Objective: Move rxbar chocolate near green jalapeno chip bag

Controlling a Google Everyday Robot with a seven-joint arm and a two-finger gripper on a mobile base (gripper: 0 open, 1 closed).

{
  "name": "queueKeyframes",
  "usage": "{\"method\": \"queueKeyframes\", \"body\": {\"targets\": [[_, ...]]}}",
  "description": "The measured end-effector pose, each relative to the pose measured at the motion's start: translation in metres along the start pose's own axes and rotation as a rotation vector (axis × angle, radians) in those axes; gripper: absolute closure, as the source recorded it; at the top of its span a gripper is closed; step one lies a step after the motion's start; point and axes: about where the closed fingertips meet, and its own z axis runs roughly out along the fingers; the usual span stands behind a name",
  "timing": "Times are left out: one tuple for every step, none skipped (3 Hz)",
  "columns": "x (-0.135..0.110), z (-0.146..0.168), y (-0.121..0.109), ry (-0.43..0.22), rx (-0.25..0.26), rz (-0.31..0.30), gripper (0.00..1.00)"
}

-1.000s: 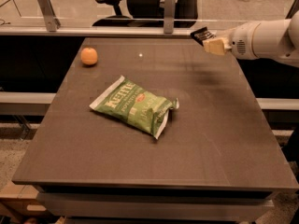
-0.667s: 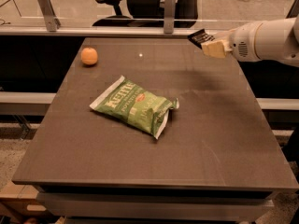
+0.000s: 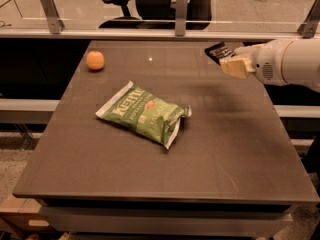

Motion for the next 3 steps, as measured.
{"method": "queueKeyframes", "body": {"targets": [[0.016,-0.017,0.016,0.000,0.024,0.024,1.00],[0.033,-0.032,0.032,-0.002,0.038,0.044,1.00],[0.051,-0.056,0.045,0.016,0.057,0.058,1.00]]}}
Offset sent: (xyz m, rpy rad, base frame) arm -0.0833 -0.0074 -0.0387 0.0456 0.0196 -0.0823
